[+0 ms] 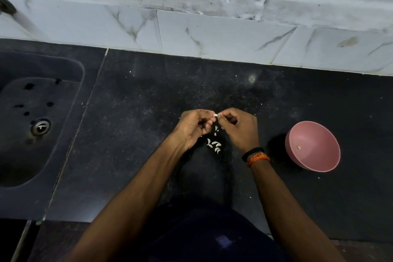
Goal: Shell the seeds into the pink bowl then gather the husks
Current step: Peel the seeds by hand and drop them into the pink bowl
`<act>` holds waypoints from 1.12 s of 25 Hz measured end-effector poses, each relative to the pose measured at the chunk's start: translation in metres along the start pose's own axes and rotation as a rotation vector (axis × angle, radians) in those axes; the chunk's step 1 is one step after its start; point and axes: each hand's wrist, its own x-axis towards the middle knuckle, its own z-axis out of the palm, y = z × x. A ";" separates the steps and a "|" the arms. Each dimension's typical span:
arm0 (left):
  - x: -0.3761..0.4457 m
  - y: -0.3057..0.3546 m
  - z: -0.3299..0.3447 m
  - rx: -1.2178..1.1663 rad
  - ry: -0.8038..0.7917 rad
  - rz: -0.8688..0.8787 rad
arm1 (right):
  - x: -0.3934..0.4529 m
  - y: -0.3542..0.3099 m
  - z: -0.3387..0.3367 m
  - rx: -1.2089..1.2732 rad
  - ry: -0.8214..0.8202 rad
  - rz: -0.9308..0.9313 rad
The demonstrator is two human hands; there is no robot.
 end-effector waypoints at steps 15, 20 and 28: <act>-0.004 -0.004 -0.006 -0.232 -0.133 -0.157 | 0.000 -0.003 0.005 0.483 -0.071 0.239; -0.003 -0.005 -0.006 -0.174 -0.157 -0.077 | 0.001 -0.004 0.005 0.446 -0.048 0.251; -0.002 -0.005 -0.010 -0.003 -0.100 0.028 | 0.001 -0.002 0.000 0.145 -0.084 0.101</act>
